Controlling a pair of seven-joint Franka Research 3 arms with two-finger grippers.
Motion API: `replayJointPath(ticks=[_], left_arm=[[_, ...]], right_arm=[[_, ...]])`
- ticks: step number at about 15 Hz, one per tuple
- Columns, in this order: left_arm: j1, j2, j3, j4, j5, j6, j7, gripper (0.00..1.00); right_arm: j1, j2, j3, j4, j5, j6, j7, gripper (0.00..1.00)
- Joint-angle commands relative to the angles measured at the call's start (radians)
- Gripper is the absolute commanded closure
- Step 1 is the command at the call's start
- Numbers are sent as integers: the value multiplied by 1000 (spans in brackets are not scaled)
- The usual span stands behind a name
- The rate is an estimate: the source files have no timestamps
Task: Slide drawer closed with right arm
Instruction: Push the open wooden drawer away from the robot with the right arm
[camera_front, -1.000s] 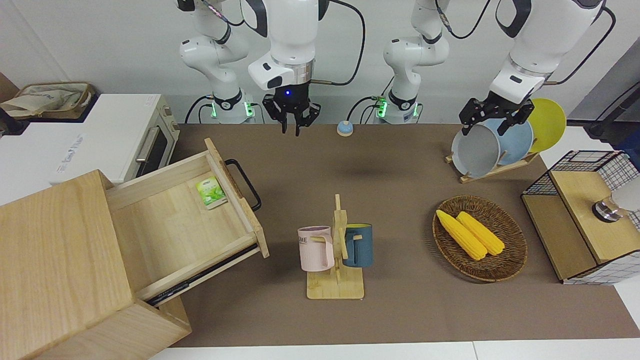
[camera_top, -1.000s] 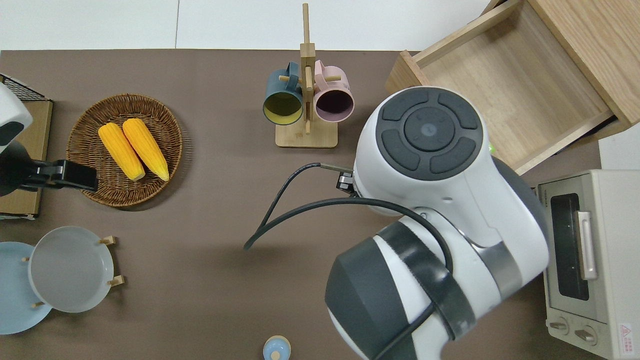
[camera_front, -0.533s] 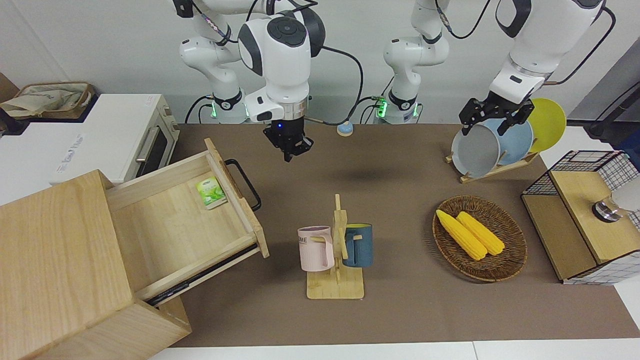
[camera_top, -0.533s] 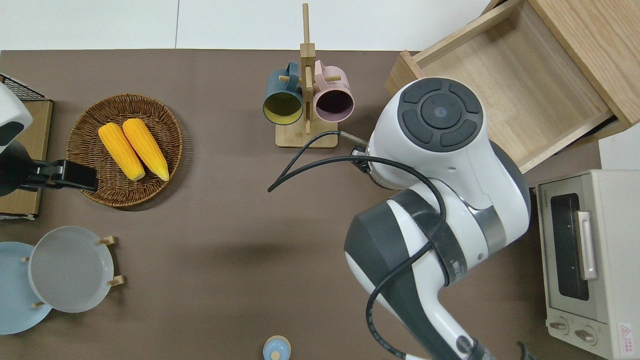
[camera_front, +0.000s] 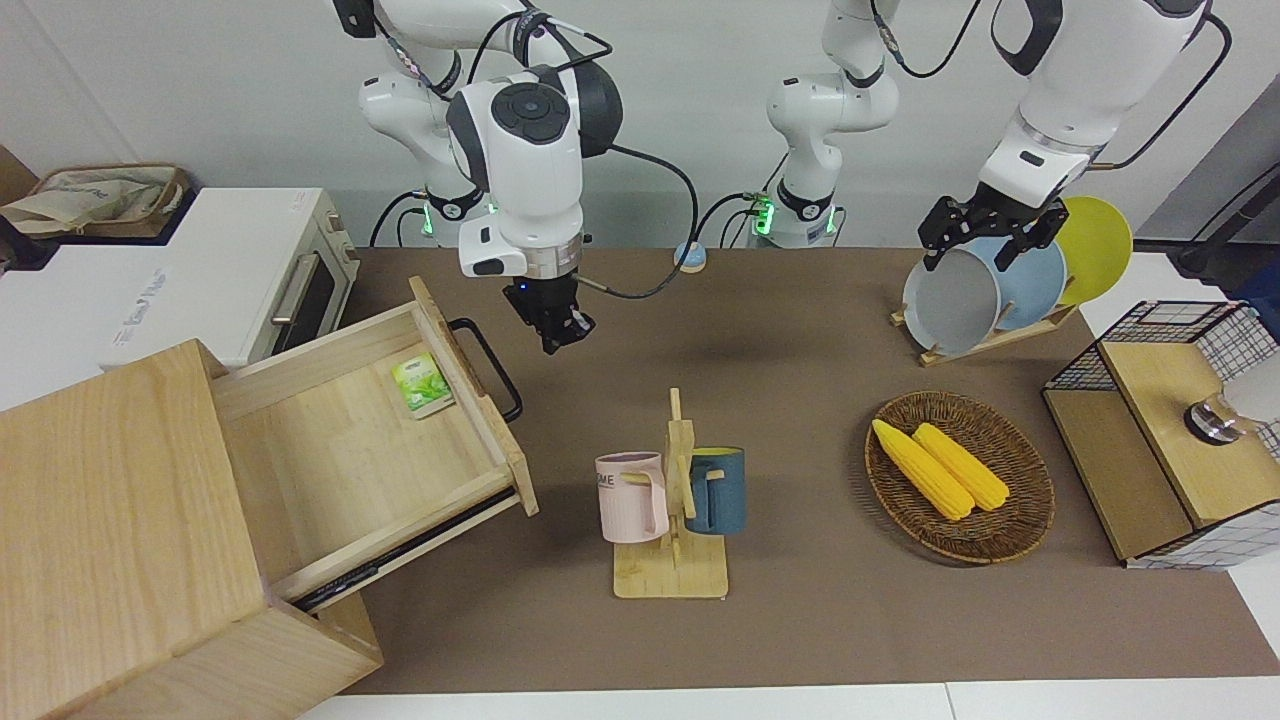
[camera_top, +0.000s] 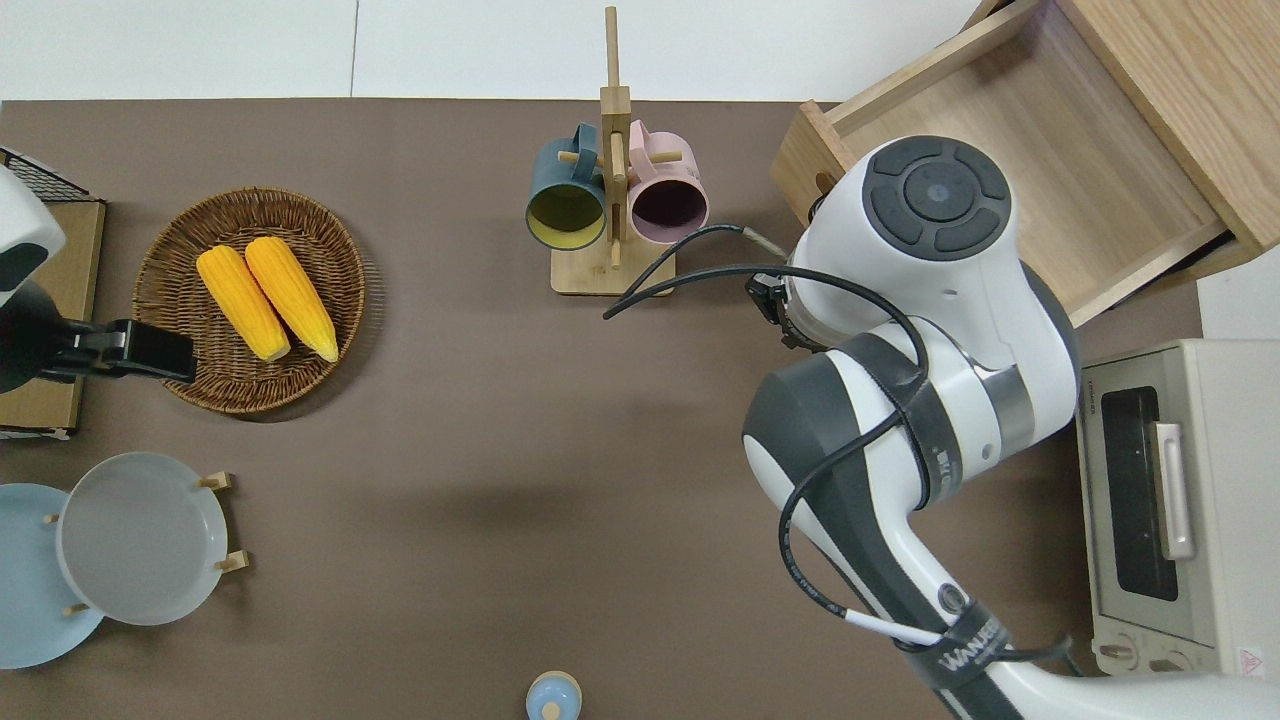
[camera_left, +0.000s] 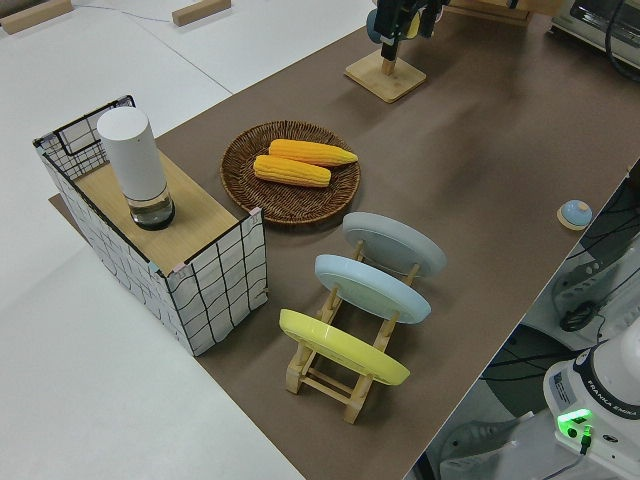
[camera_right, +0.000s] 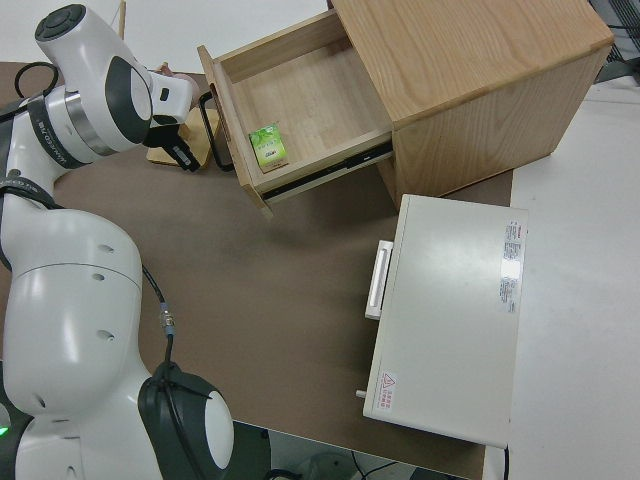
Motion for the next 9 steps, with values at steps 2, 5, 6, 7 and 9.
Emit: replayJointPath(ticks=[2, 5, 6, 7, 9], left_arm=[[4, 11, -6, 24, 17, -20, 10, 7], [4, 11, -6, 26, 17, -20, 10, 7], [4, 11, -6, 24, 17, -20, 10, 7], [4, 11, -6, 24, 17, -20, 10, 7], [4, 11, -6, 24, 17, -20, 10, 7]], right_arm=[[-53, -4, 12, -28, 16, 77, 83, 1000], [-54, 16, 10, -22, 15, 94, 111, 1000], [-63, 16, 9, -22, 16, 112, 114, 1000], [-80, 18, 10, -22, 18, 123, 120, 1000], [-94, 24, 9, -19, 19, 131, 120, 1000]])
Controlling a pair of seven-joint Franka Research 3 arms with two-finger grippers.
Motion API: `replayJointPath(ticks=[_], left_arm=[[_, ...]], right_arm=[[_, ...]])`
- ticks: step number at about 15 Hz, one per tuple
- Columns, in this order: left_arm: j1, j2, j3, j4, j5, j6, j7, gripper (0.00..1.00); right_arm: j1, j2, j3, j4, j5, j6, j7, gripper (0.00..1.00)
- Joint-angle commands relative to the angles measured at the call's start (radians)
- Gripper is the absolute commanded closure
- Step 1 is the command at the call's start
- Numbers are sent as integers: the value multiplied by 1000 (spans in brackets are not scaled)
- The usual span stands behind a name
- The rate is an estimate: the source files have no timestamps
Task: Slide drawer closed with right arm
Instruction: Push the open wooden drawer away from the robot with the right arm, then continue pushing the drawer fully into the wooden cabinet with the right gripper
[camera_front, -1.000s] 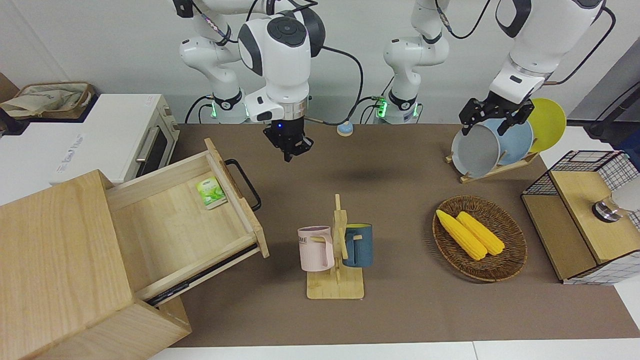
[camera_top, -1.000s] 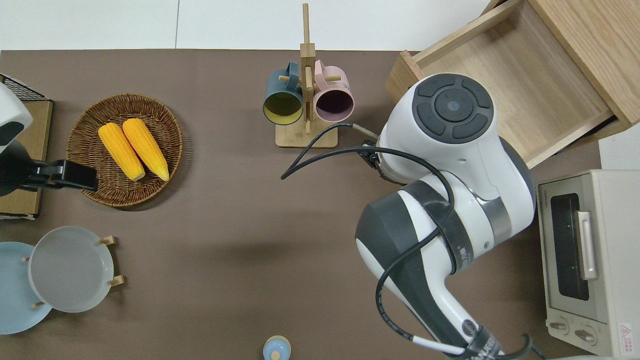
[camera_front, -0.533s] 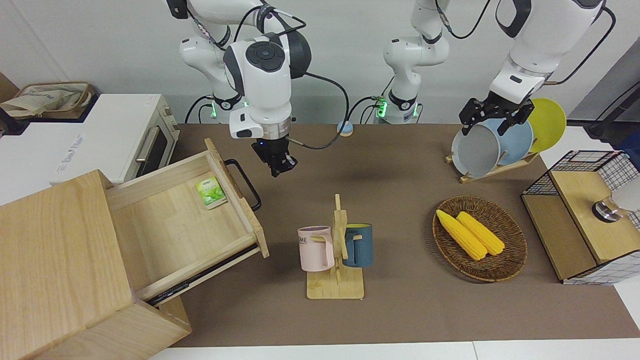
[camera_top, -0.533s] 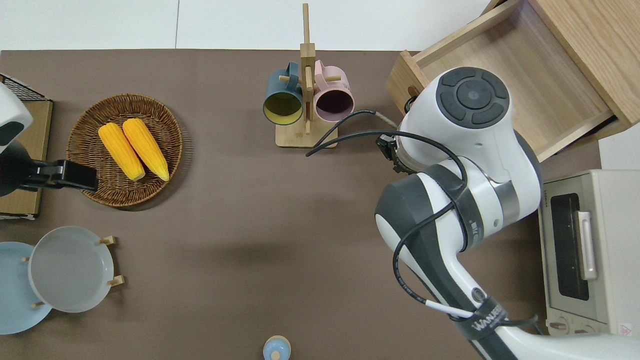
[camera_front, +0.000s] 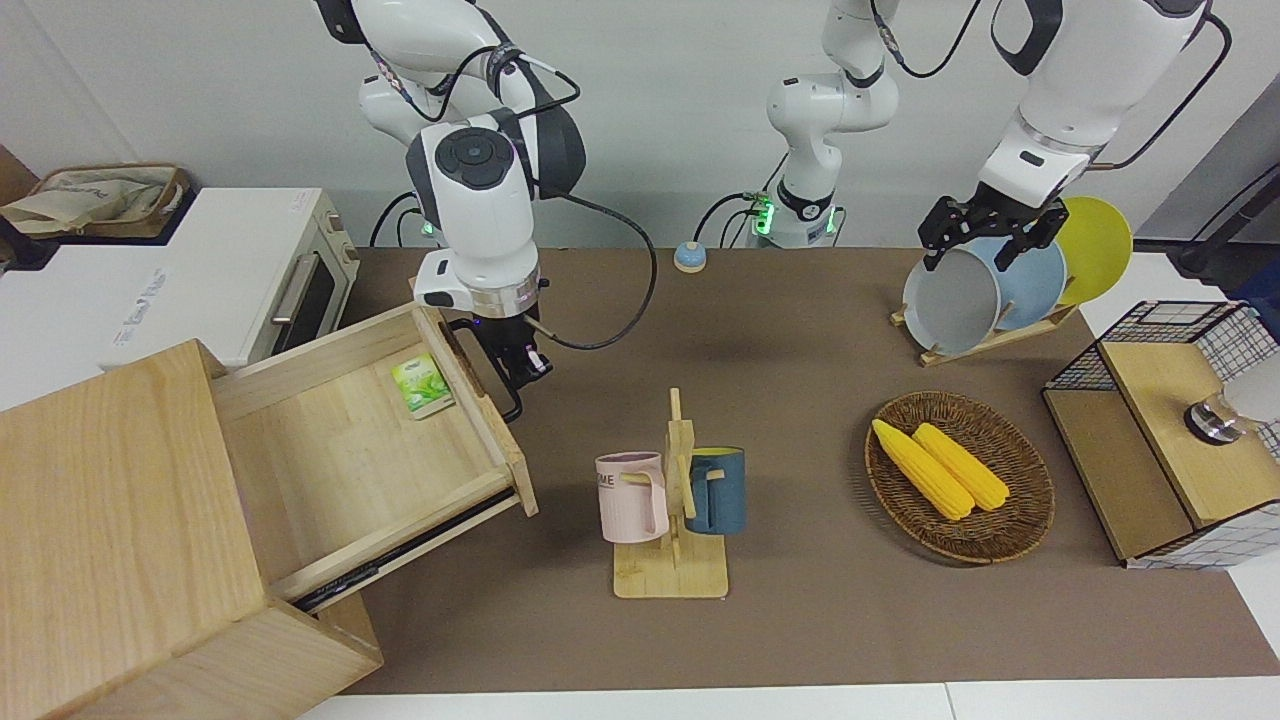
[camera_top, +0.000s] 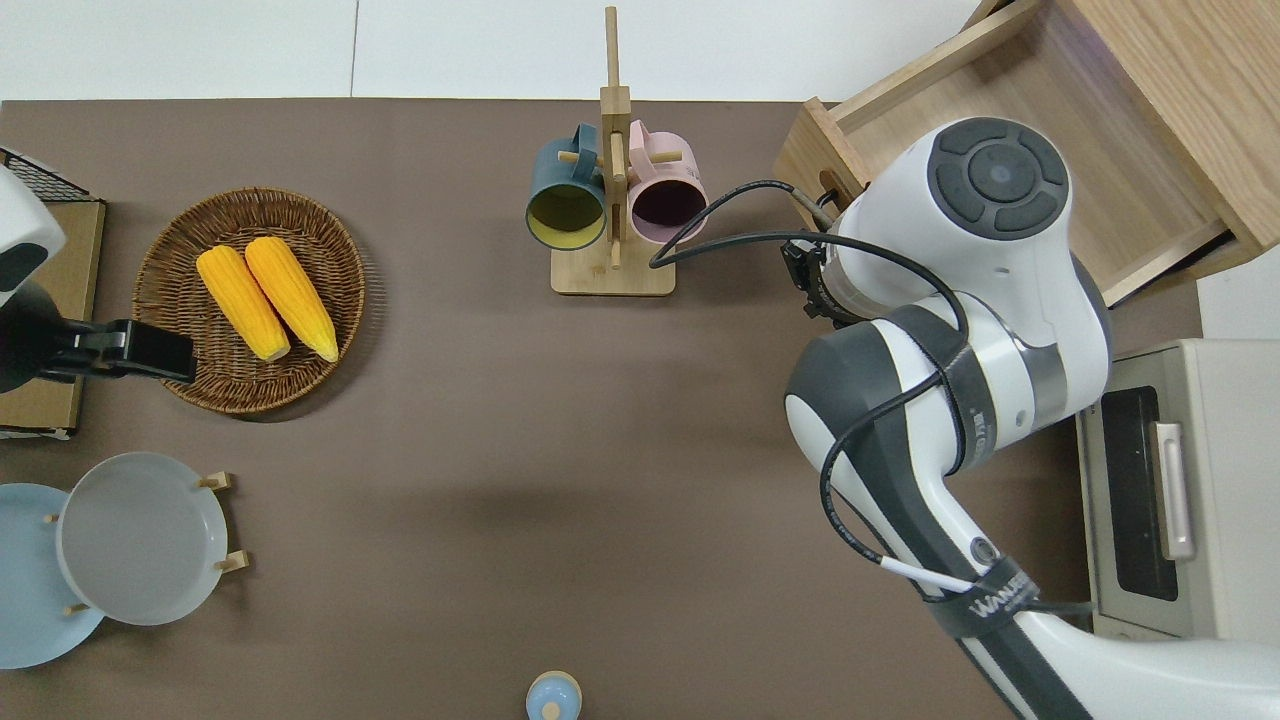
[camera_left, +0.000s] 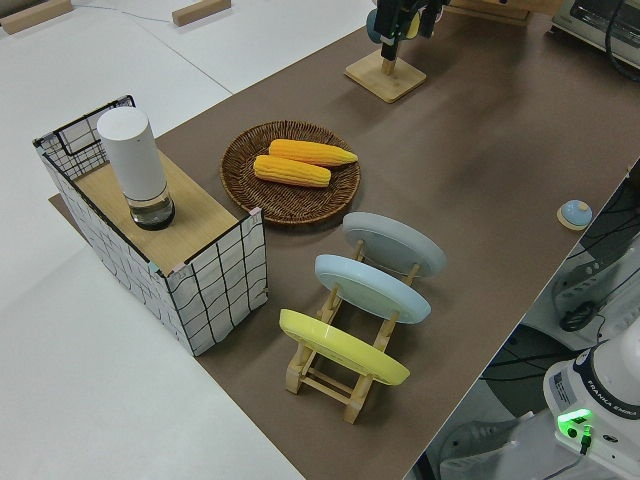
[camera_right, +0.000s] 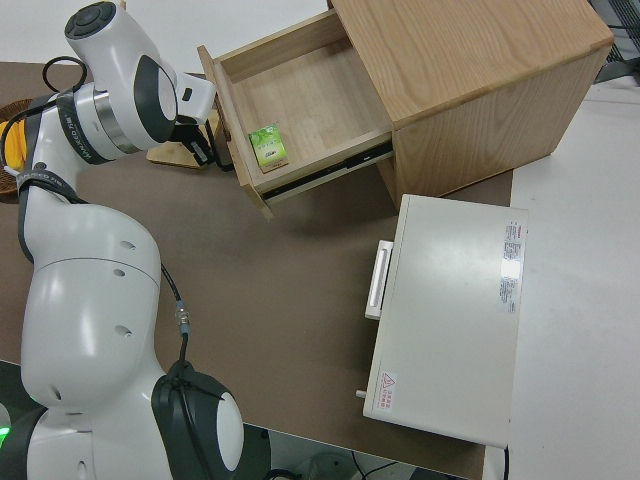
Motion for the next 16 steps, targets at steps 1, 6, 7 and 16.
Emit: replayJointPath(ticks=[1, 6, 7, 16], left_arm=[[4, 11, -6, 24, 17, -20, 10, 7], [4, 11, -6, 24, 17, -20, 10, 7], [4, 11, -6, 26, 17, -20, 10, 7], [4, 11, -6, 24, 17, -20, 10, 7]], right_arm=[[-50, 10, 12, -7, 16, 39, 15, 1000], [-116, 25, 14, 13, 10, 47, -2, 1000], [-128, 30, 14, 29, 11, 50, -3, 1000], [-222, 56, 18, 79, 13, 53, -132, 1000]])
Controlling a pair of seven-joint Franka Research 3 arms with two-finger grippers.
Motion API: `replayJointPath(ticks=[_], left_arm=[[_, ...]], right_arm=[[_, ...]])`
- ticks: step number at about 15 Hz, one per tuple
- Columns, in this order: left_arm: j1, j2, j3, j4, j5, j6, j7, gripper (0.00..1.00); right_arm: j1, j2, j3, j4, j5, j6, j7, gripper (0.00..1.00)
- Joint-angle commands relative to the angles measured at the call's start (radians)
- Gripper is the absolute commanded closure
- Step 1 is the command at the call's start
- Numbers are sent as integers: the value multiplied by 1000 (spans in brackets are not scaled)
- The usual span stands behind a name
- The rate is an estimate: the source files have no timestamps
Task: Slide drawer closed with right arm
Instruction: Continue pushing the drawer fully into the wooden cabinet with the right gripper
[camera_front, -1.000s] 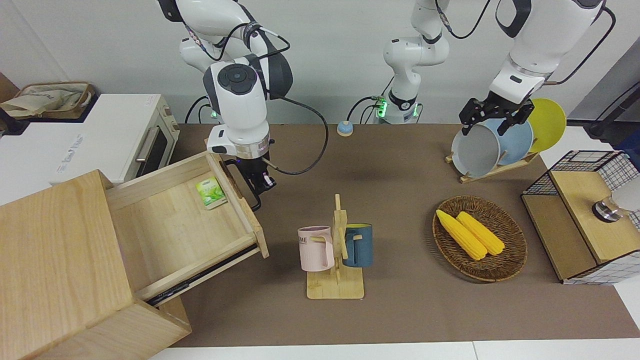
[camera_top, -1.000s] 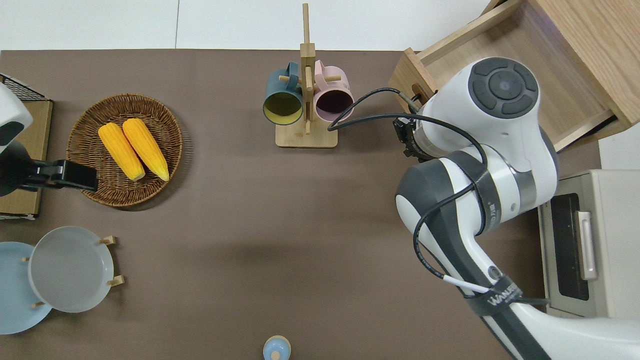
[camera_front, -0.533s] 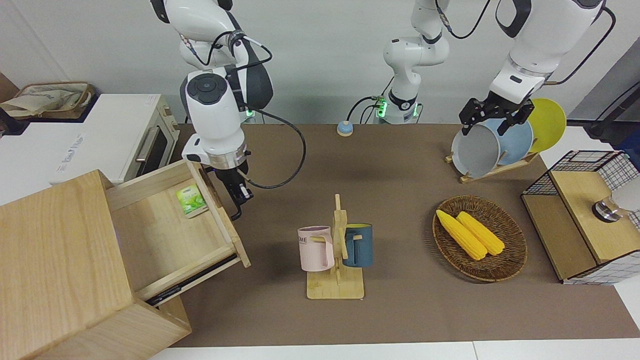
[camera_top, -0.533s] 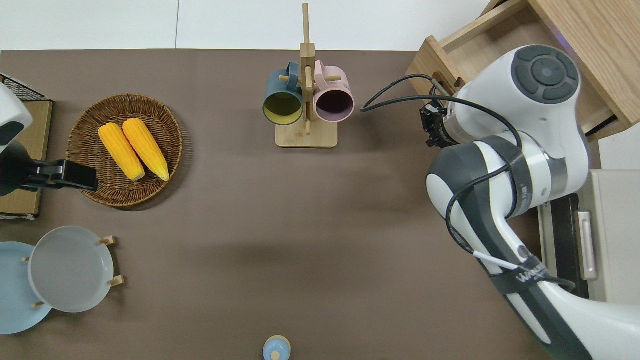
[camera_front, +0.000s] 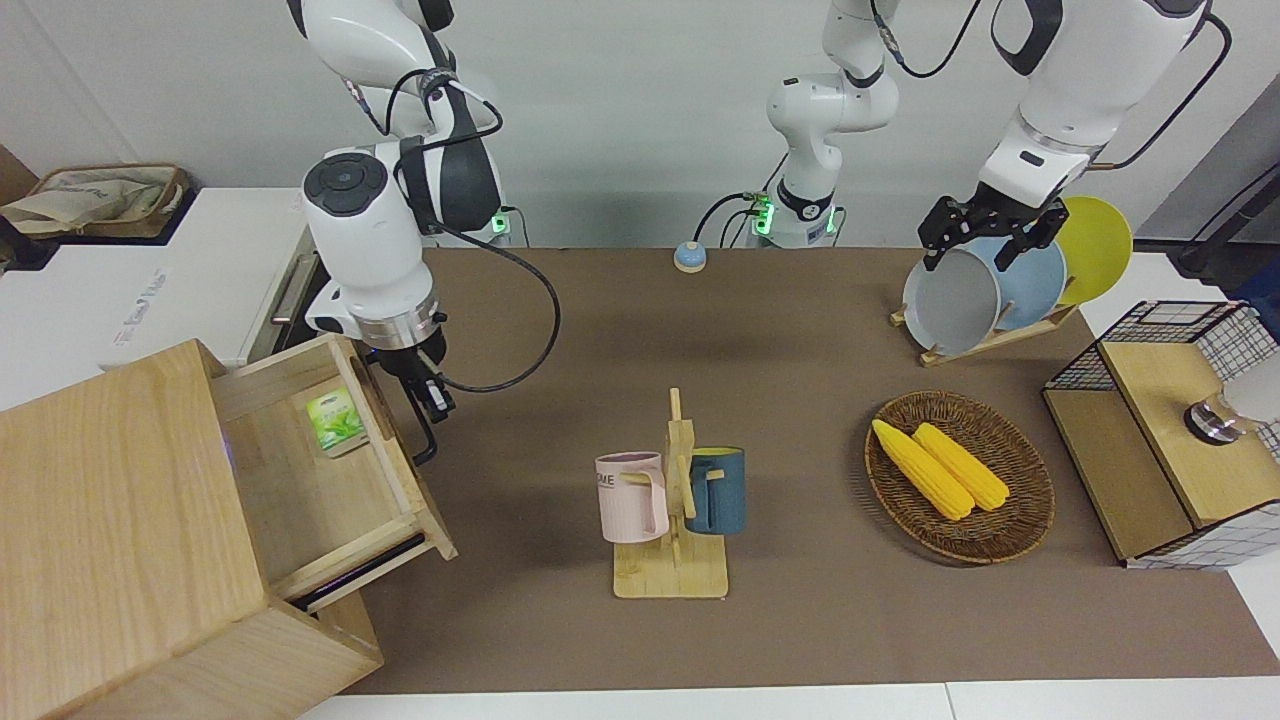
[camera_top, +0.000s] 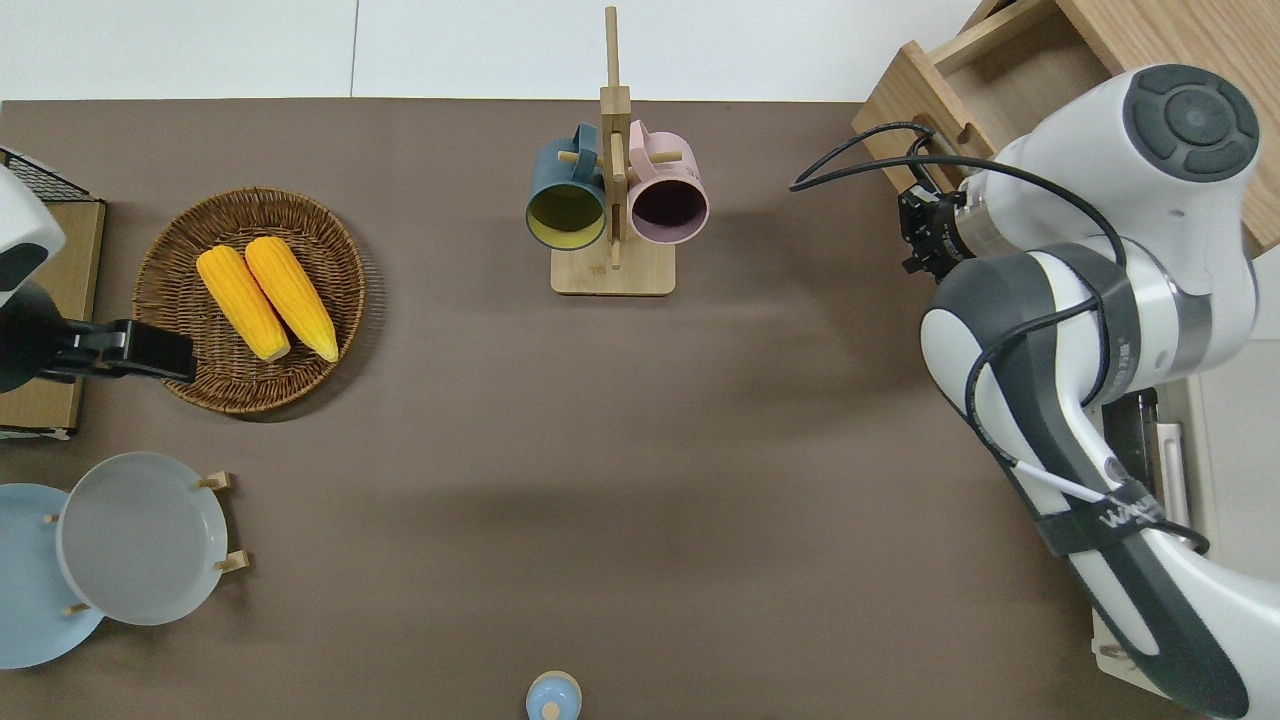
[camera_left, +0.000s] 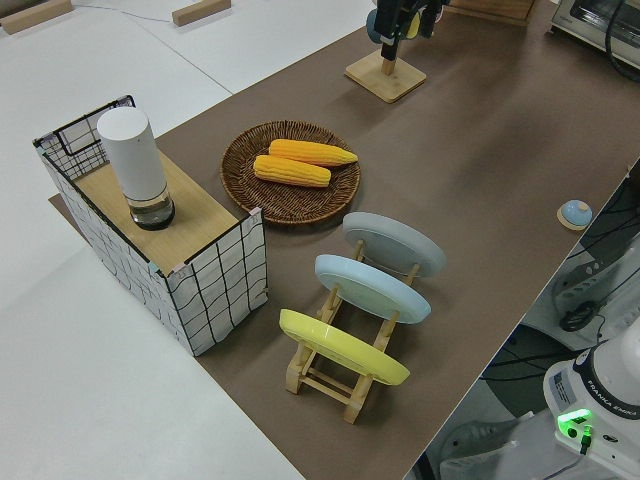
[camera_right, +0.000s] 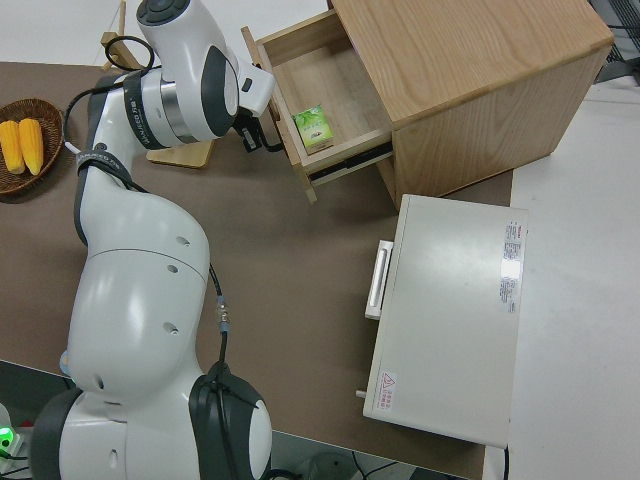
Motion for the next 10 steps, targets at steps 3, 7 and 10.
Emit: replayJointPath(ticks=[3, 7, 10], left_arm=[[4, 11, -6, 26, 17, -20, 10, 7], [4, 11, -6, 26, 17, -20, 10, 7], [4, 11, -6, 26, 17, -20, 10, 7]], right_arm=[[-82, 39, 20, 68, 36, 11, -122, 1000], [-134, 50, 25, 82, 36, 11, -210, 1000], [-182, 73, 25, 119, 73, 11, -317, 1000]])
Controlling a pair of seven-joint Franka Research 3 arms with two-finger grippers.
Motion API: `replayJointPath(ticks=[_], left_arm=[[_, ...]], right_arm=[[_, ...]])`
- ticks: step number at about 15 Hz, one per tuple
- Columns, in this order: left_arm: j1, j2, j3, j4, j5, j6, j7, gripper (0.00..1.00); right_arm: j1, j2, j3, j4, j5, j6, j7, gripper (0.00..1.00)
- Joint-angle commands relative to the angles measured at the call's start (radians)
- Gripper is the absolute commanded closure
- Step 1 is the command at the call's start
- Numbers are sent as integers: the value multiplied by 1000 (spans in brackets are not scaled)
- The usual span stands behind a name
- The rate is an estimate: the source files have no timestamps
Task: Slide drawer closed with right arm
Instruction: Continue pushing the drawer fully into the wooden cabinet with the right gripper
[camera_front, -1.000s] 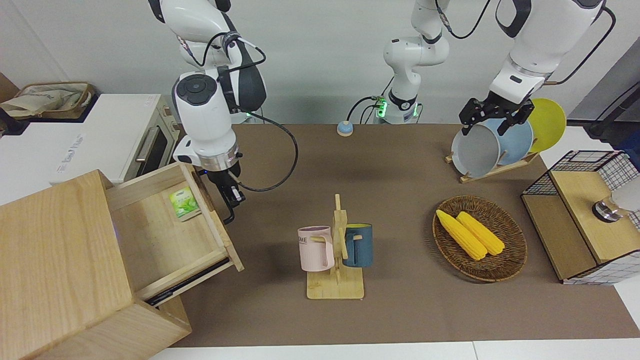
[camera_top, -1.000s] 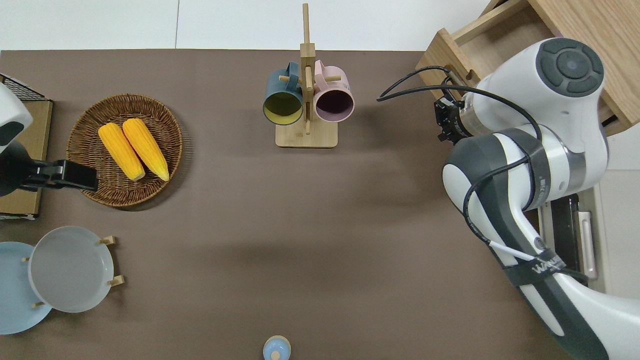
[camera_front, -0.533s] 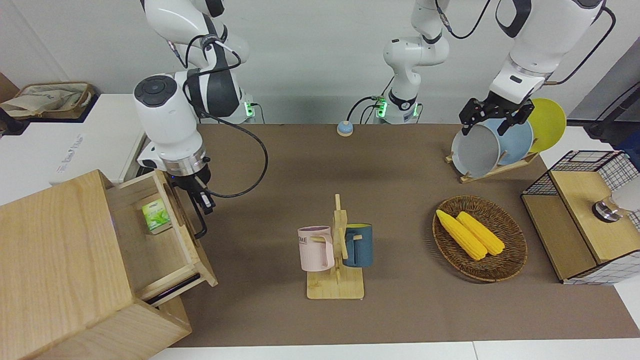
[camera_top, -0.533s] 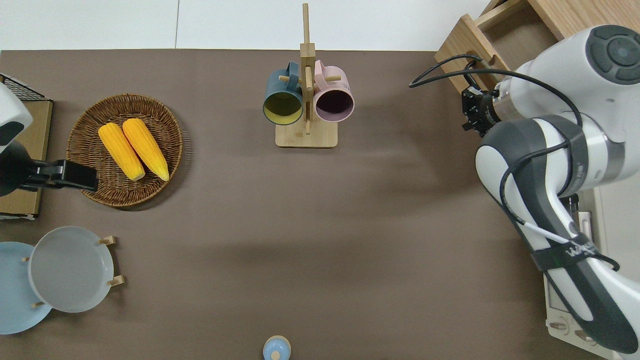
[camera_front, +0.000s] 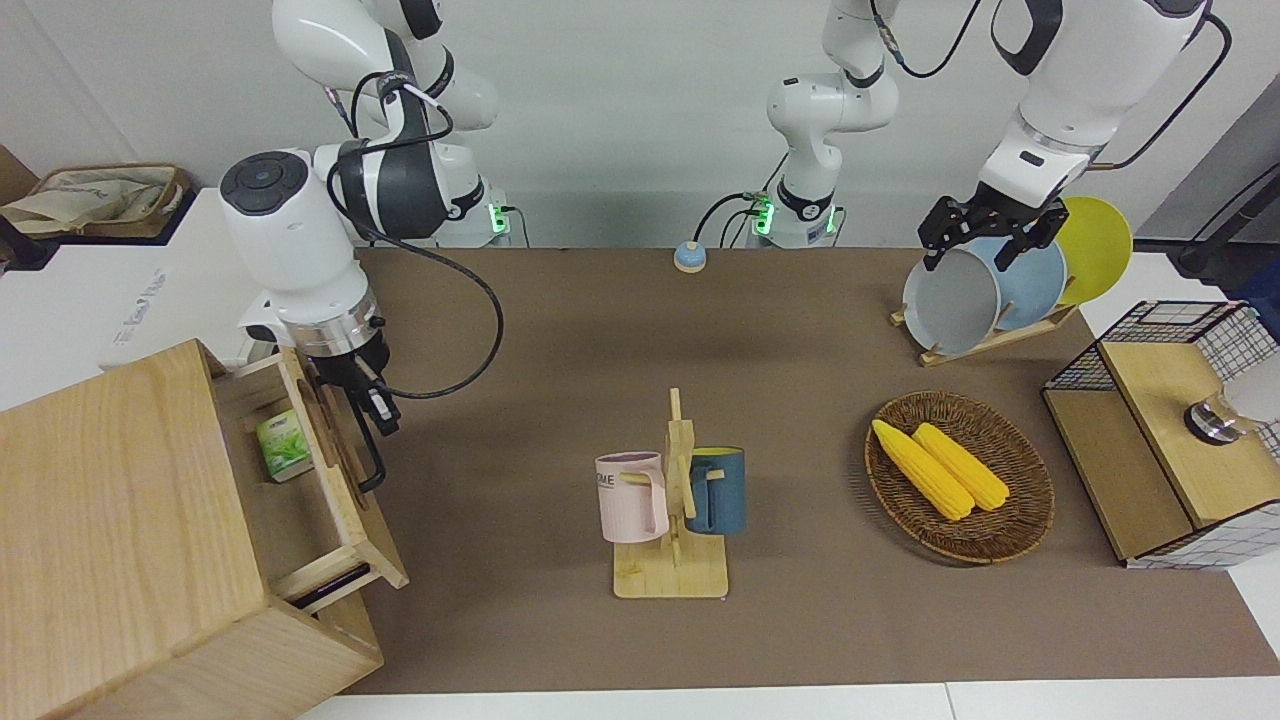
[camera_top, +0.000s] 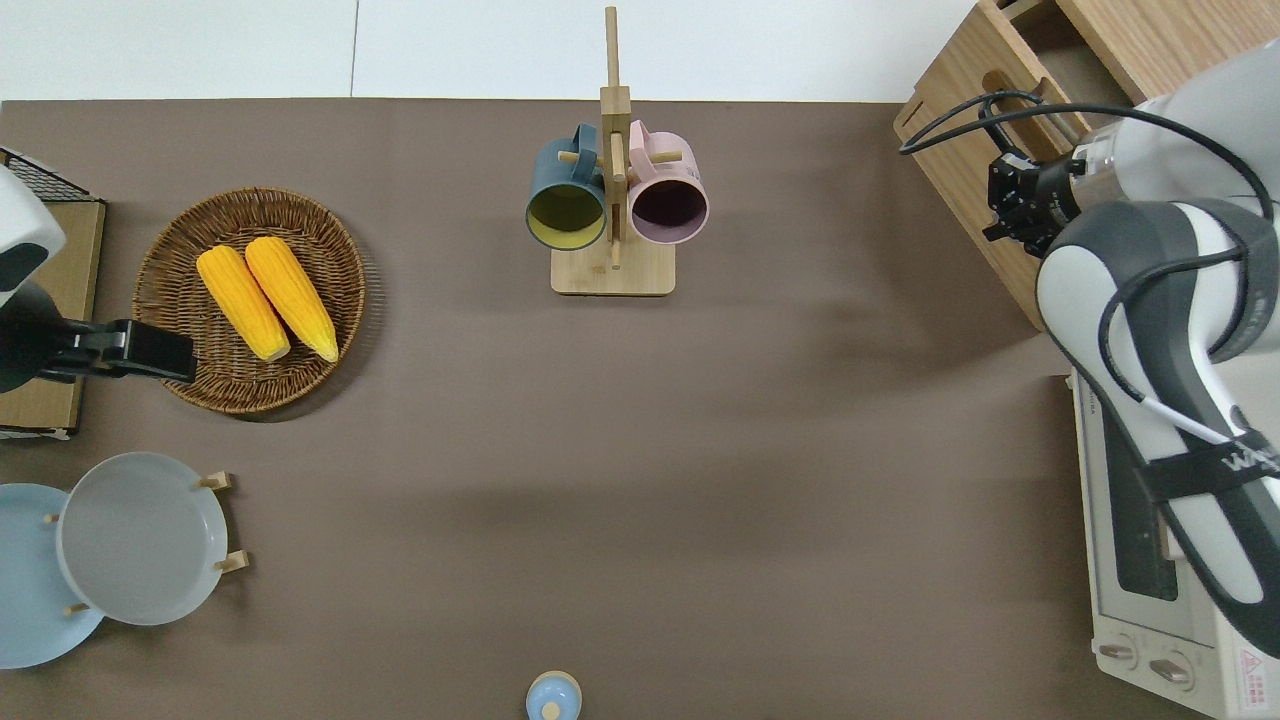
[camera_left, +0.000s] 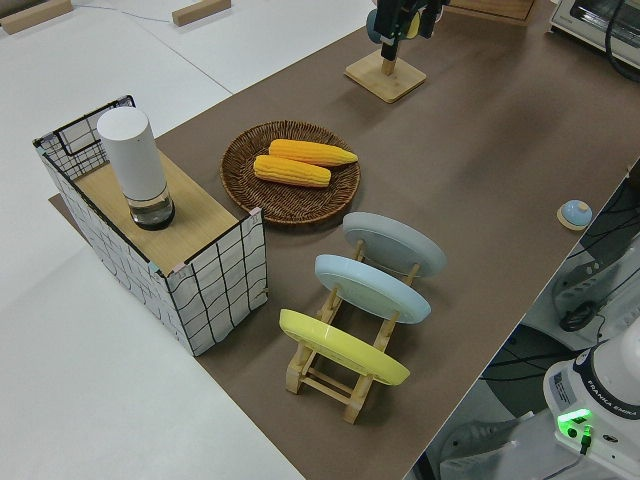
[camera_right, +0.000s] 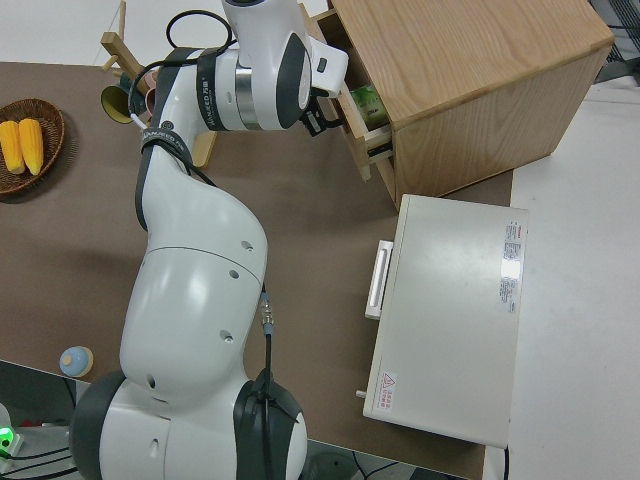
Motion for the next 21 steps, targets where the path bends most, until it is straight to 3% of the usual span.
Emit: replayJointPath(ticks=[1, 4, 13, 19, 21], left_arm=[[4, 11, -6, 24, 17, -20, 10, 7], [4, 11, -6, 24, 17, -20, 10, 7], [4, 11, -6, 26, 17, -20, 10, 7], [4, 11, -6, 24, 17, -20, 10, 7], [4, 11, -6, 26, 17, -20, 10, 7]], right_arm=[[-66, 34, 19, 47, 43, 8, -129, 1000], [-83, 45, 19, 59, 43, 9, -191, 1000], [-100, 47, 17, 62, 43, 8, -239, 1000], [-40, 31, 21, 57, 46, -12, -226, 1000], [-12, 10, 37, 53, 46, -70, -240, 1000]])
